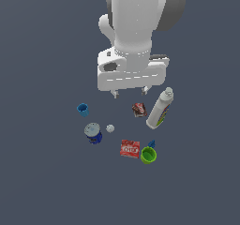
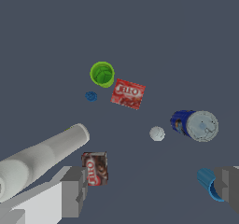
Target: Pick up a designated object from a clutter of objects.
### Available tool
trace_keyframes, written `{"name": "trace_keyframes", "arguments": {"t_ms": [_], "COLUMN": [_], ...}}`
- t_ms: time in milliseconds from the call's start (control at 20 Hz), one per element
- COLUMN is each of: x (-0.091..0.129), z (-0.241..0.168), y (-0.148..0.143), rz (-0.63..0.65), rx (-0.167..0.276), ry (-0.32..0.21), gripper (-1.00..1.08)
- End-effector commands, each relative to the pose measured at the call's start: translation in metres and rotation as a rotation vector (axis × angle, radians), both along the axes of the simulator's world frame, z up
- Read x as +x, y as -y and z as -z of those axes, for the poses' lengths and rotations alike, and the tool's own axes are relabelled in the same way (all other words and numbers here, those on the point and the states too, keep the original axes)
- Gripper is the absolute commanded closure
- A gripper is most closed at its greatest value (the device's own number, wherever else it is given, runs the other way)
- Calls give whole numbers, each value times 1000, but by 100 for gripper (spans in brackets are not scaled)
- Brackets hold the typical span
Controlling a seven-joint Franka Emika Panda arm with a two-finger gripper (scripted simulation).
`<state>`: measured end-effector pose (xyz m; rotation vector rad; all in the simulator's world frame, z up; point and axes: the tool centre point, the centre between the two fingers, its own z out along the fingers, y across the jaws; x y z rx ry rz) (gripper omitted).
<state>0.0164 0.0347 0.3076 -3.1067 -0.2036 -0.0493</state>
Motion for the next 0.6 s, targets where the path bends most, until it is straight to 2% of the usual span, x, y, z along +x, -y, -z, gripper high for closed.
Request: {"name": "trace_keyframes", "arguments": {"t_ms": [0, 550], "x": [0, -9], "z": [8, 62], "y": [10, 77], "rz": [-16, -145], "rx": [-4, -26], "ry": [0, -4], "gripper": [-92, -92]}}
